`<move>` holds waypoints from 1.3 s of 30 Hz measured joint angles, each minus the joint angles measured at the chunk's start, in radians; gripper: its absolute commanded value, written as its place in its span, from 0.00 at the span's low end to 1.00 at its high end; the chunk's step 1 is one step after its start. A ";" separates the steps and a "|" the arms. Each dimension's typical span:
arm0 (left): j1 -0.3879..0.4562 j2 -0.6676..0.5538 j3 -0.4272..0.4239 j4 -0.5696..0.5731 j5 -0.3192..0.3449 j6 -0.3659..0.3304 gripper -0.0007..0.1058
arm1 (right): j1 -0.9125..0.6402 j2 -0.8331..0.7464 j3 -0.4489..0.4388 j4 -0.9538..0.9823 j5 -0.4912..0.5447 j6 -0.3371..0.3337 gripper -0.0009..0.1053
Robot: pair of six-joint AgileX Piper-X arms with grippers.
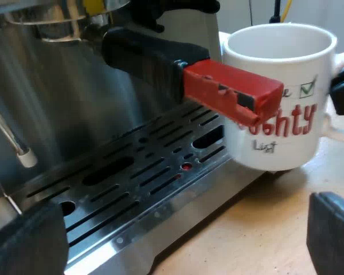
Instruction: Place mug into machine
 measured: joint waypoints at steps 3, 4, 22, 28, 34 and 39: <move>0.000 0.000 0.000 -0.005 0.015 0.000 0.80 | 0.000 0.149 -0.089 -0.090 0.000 0.001 0.01; 0.000 0.000 0.000 -0.005 0.014 0.000 0.80 | 0.000 0.195 -0.113 -0.124 0.000 0.001 0.01; 0.000 0.000 0.000 -0.006 0.021 0.000 0.80 | 0.000 0.482 -0.279 -0.220 -0.004 0.001 0.01; 0.000 0.000 0.000 -0.006 0.021 -0.012 0.80 | 0.000 0.527 -0.324 -0.229 0.001 0.001 0.01; 0.000 0.000 0.000 -0.006 0.021 -0.012 0.80 | 0.000 0.532 -0.331 -0.226 0.099 0.003 0.25; 0.000 0.000 0.000 -0.006 0.021 -0.012 0.80 | -0.002 0.532 -0.335 -0.231 0.083 0.018 0.57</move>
